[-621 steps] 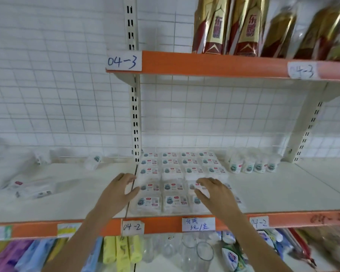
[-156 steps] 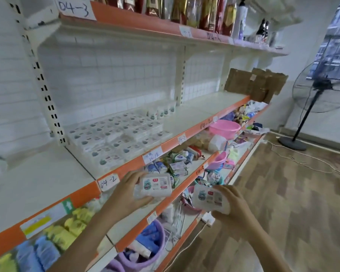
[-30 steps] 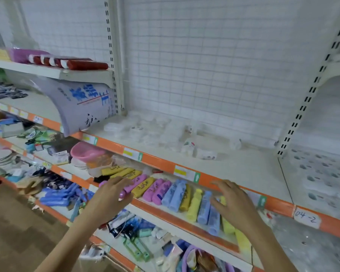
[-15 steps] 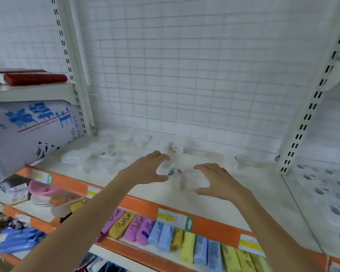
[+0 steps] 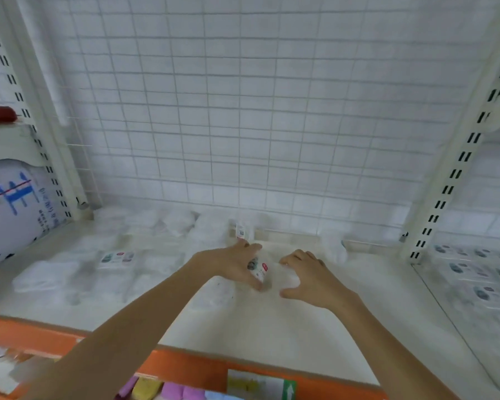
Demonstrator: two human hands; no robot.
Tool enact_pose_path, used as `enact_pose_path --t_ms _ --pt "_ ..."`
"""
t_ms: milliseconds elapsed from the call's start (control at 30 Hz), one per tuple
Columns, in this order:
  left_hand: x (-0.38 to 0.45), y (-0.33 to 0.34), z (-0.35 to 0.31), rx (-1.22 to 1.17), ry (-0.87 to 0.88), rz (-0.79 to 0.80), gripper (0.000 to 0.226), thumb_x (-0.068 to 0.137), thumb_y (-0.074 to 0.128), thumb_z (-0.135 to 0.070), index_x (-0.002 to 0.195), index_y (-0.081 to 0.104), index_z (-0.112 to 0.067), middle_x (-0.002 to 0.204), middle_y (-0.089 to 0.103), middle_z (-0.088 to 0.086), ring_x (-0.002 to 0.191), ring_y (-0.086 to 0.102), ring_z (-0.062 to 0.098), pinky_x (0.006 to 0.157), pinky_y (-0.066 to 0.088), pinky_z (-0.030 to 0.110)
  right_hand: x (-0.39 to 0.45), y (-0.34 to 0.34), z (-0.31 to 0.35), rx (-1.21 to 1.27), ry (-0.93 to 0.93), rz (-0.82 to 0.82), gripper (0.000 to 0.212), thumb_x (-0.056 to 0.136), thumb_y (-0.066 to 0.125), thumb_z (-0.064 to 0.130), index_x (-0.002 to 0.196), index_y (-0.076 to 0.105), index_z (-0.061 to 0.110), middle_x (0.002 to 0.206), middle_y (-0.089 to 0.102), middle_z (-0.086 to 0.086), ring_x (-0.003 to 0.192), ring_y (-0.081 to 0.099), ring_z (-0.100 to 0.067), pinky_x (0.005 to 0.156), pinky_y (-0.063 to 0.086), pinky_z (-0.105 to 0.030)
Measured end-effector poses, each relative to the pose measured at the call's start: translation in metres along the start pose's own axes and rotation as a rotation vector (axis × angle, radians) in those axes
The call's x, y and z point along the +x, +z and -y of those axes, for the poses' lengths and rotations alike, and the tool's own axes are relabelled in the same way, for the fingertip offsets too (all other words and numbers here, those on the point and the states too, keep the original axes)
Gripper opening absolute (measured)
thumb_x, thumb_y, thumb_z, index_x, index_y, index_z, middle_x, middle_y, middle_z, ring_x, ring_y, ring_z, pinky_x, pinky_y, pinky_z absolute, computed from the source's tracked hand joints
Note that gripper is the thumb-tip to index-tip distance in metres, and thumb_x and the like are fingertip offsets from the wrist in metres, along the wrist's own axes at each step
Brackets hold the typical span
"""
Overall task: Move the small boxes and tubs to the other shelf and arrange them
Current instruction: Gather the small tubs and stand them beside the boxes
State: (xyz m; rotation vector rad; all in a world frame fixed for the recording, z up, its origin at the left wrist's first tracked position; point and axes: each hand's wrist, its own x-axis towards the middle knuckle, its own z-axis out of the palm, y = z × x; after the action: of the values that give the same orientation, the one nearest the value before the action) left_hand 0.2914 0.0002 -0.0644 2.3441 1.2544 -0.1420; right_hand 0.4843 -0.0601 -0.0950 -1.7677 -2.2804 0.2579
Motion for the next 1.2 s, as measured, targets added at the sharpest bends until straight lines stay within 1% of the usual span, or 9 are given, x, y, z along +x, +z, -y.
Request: enact_pose_path --t_ms 167,267,367,467,567,667,933,1067,1200 --pt "0.029 -0.018 0.009 -0.151 -0.065 0.079 0.070 0.086 0.047 -0.056 0.140 0.028 -0.016 0.119 0.058 0.001 0.093 0.060 0.013 0.090 0.040 0.026 0.012 -0.001 0.002 0.005 0.096 -0.011 0.061 0.073 0.067 0.038 0.127 0.043 0.024 0.119 0.044 0.007 0.114 0.041 -0.014 0.092 0.034 -0.028" --pt "0.046 -0.015 0.015 -0.195 -0.004 0.113 0.053 0.081 0.057 -0.056 0.106 0.053 -0.009 0.096 0.061 0.003 0.083 0.063 0.017 0.084 0.047 0.030 0.014 -0.006 0.005 0.061 0.163 -0.057 0.061 0.076 0.067 0.037 0.130 0.042 0.024 0.122 0.045 0.008 0.115 0.043 -0.012 0.093 0.034 -0.026" --pt "0.053 -0.018 0.020 -0.279 0.087 0.068 0.041 0.076 0.068 -0.046 0.090 0.056 -0.009 0.088 0.056 0.004 0.082 0.056 0.018 0.075 0.044 0.031 0.008 -0.012 0.007 0.302 0.267 -0.098 0.057 0.077 0.070 0.031 0.127 0.042 0.029 0.117 0.047 0.008 0.113 0.047 -0.010 0.090 0.043 -0.025" --pt "0.054 -0.028 0.028 -0.328 0.180 -0.033 0.045 0.075 0.072 -0.037 0.107 0.053 -0.013 0.100 0.055 -0.001 0.091 0.053 0.015 0.077 0.042 0.027 0.004 -0.016 0.009 0.607 0.337 -0.140 0.052 0.076 0.073 0.026 0.119 0.044 0.036 0.112 0.050 0.011 0.099 0.057 -0.011 0.074 0.051 -0.024" --pt "0.055 -0.031 0.036 -0.412 0.297 -0.121 0.045 0.072 0.076 -0.028 0.107 0.047 -0.025 0.106 0.054 0.000 0.091 0.053 0.019 0.081 0.045 0.031 0.008 -0.017 0.008 0.718 0.406 -0.208 0.053 0.076 0.073 0.027 0.120 0.043 0.032 0.115 0.057 0.003 0.104 0.059 -0.013 0.085 0.051 -0.030" --pt "0.057 -0.025 0.041 -0.468 0.380 -0.199 0.048 0.070 0.077 -0.019 0.104 0.044 -0.028 0.112 0.051 0.000 0.101 0.050 0.021 0.089 0.045 0.033 0.013 -0.013 0.013 0.810 0.461 -0.255 0.047 0.082 0.068 0.014 0.117 0.038 0.025 0.110 0.051 0.009 0.096 0.055 -0.005 0.078 0.046 -0.018" --pt "0.050 -0.020 0.058 -0.581 0.432 -0.166 0.043 0.079 0.069 -0.014 0.112 0.045 -0.026 0.113 0.050 -0.010 0.099 0.050 0.002 0.077 0.042 0.009 0.017 0.007 0.017 0.815 0.495 -0.246 0.059 0.076 0.063 0.006 0.125 0.034 0.024 0.128 0.044 -0.003 0.119 0.046 -0.018 0.081 0.044 -0.021" --pt "0.049 -0.023 0.064 -0.644 0.407 -0.140 0.051 0.081 0.070 -0.022 0.125 0.044 -0.023 0.118 0.051 -0.005 0.105 0.055 0.010 0.079 0.044 0.012 0.024 0.015 0.028 0.763 0.503 -0.383 0.066 0.075 0.075 0.016 0.123 0.031 0.030 0.125 0.031 0.002 0.117 0.035 -0.012 0.092 0.037 -0.027" --pt "0.047 -0.023 0.064 -0.641 0.399 -0.135 0.053 0.082 0.068 -0.023 0.129 0.045 -0.020 0.115 0.053 -0.005 0.104 0.055 0.009 0.078 0.043 0.011 0.025 0.013 0.032 0.818 0.521 -0.486 0.073 0.065 0.079 0.019 0.120 0.033 0.032 0.120 0.045 -0.005 0.106 0.048 -0.018 0.074 0.043 -0.018"
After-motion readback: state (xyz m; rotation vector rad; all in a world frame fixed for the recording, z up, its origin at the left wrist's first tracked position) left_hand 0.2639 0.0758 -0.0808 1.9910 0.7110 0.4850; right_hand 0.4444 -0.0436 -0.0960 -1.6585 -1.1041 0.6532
